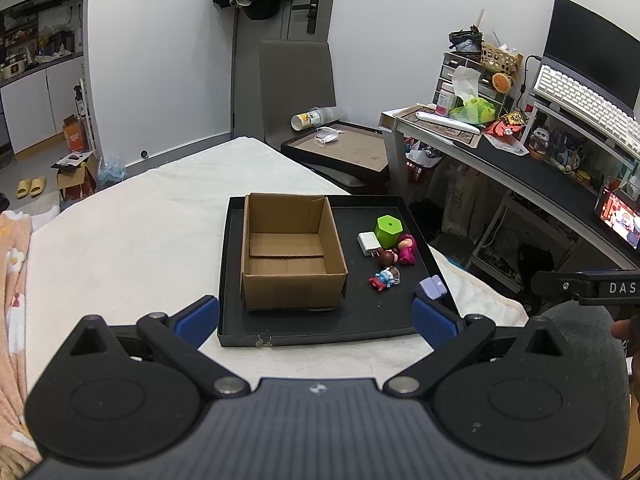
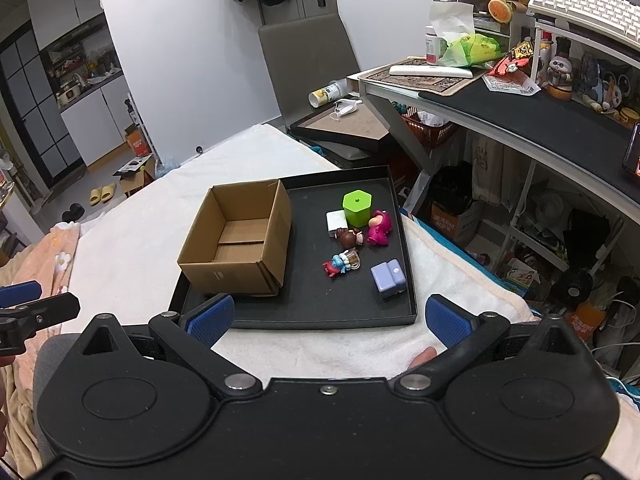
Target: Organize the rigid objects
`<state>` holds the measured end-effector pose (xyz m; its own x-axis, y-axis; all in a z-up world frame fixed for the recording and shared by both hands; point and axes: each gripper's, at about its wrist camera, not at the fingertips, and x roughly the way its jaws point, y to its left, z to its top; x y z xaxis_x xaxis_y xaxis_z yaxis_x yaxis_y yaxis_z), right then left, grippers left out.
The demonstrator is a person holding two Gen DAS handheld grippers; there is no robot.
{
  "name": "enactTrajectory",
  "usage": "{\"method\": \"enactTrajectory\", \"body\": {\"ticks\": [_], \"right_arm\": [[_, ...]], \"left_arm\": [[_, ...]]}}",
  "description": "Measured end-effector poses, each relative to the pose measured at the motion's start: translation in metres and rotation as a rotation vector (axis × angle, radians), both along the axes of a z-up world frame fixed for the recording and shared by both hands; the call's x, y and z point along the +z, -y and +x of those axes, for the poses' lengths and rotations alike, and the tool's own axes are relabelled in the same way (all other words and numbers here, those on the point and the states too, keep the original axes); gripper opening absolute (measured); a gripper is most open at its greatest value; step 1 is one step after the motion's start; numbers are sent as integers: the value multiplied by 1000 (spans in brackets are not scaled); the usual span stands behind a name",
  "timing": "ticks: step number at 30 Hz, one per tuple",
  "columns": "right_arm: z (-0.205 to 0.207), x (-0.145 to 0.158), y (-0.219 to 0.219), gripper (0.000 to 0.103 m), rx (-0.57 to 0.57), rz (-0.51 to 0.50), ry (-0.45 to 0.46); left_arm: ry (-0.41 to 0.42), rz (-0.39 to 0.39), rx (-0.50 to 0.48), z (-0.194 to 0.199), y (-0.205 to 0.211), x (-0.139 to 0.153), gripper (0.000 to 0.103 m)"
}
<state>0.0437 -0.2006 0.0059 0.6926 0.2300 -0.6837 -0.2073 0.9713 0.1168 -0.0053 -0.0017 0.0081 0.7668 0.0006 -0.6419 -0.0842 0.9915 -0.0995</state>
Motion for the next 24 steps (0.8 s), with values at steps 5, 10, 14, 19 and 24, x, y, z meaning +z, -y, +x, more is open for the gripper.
{"method": "enactTrajectory", "body": {"ticks": [5,10,14,19,24], "right_arm": [[0,0,0,103,1,0,-1],[1,-1,-2,103,6,-15,-3],[4,-1,-3,103,12,-19,-7],[17,-4,-2,103,14,-21,-27],[27,-14,-2,103,10,-23,-47]], "left_arm": [[-3,-1,-1,2,0,-1,102],[-7,7,-5,5,0,-2,102],[-10,1,-5,8,-1,-3,102],[-20,-5,7,16,-6,-6,102],[-36,-11,-3,27,-8,-13,102]]}}
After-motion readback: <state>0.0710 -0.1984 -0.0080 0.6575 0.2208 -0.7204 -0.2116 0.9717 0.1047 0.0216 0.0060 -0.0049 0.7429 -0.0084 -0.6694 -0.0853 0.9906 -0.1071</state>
